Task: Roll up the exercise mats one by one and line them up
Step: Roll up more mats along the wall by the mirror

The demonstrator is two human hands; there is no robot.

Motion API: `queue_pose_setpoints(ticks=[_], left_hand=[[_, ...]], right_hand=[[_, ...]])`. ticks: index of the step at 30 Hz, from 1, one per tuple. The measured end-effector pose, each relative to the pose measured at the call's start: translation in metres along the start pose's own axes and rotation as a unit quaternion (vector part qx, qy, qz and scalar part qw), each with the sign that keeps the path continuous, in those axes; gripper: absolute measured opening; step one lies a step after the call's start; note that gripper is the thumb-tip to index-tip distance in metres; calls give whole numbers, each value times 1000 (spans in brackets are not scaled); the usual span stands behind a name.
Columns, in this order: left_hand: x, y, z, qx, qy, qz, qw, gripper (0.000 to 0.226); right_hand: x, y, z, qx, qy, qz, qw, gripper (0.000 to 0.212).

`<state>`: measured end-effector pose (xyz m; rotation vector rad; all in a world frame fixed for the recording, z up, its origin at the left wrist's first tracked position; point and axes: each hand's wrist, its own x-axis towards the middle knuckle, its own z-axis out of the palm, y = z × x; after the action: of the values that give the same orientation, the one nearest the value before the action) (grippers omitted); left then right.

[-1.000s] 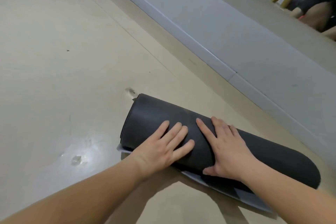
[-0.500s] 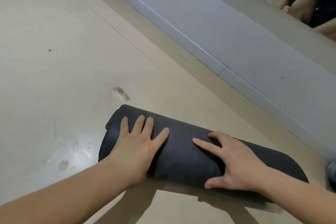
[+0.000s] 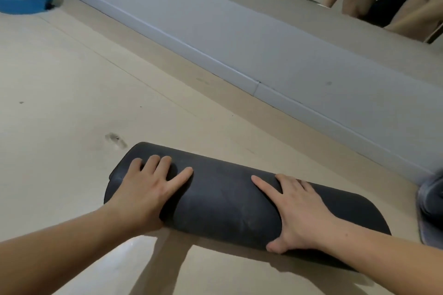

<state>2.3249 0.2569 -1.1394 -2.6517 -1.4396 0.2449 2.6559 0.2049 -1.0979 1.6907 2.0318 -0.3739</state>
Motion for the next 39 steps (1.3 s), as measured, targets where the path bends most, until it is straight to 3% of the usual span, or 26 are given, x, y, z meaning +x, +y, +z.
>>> queue_pose_setpoints(ticks=[3,9,14,19,27,31,34,36,39], left_hand=[[62,44,-20,32,-33,43,998,124],[170,144,-50,39,8,97,994,115],[219,218,-47,61,-1,84,995,115],[235,222,-46,68,8,80,994,120],[201,192,-47,33,-34,2,999,116],[198,231,-59,-46,-2,45,998,95],[213,259,-54,-58,-38,-5,998,93],[220,259,-45,-59,-23,-20,998,92],[231,252,-35,-56,11,-12,998,88]], right_hand=[[-10,65,8,13,1,35,999,147],[-52,175,49,-39,5,173,984,162],[-81,233,93,-43,64,235,969,143],[-73,249,94,-26,75,251,965,140],[-24,225,82,-48,133,236,961,139],[-20,234,67,-41,100,232,967,139],[-19,240,61,-21,51,219,974,146],[-14,248,59,-16,28,209,977,154],[-10,256,72,-71,60,205,974,155]])
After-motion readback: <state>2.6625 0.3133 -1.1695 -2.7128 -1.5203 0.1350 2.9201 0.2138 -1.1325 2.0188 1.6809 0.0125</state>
